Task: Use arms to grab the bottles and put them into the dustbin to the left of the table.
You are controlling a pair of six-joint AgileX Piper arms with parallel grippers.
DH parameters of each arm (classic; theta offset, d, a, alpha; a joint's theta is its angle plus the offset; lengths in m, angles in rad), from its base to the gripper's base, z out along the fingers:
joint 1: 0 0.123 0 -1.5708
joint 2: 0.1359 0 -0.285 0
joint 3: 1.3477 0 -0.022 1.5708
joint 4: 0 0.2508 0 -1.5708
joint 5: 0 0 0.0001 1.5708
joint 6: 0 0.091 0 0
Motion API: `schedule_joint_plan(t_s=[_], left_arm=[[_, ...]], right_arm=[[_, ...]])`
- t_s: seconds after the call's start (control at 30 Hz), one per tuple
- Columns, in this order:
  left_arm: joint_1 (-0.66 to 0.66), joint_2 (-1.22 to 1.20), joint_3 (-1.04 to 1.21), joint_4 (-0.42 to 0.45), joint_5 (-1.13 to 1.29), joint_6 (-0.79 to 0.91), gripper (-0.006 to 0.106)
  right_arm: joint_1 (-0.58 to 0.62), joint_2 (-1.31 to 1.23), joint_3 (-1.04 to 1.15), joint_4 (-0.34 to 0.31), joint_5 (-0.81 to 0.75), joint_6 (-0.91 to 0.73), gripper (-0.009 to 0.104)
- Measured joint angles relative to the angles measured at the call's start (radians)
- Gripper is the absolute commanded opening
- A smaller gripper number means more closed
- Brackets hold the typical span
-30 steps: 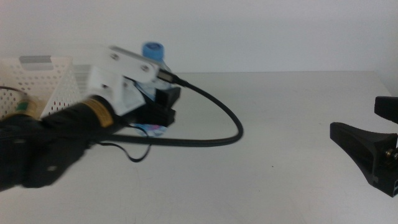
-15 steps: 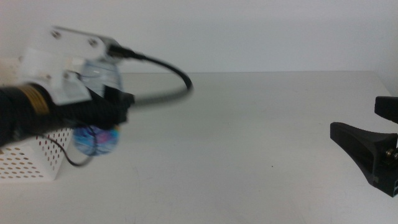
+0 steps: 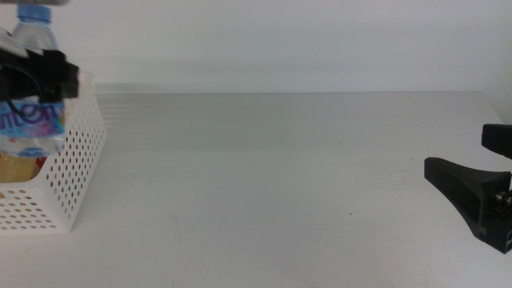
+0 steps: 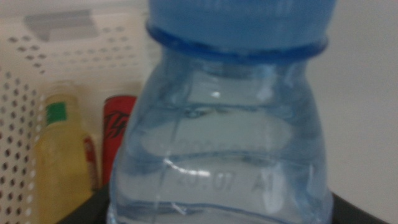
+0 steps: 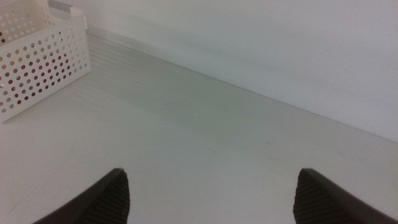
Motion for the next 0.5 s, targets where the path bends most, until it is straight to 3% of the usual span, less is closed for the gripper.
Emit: schedule_joint_plan(t_s=[0.23,0.5], left_arm=[[0.129,0.170,-0.175,-0.132,0.172,0.180,-0.005],[0.265,0.321,-0.316,-0.147,0.276,0.239,-0.005]], right_arm=[[0.000,0.000,0.000,0.000,0.000,0.000,0.087],[0.000,0.000,0.000,0.000,0.000,0.000,0.087]])
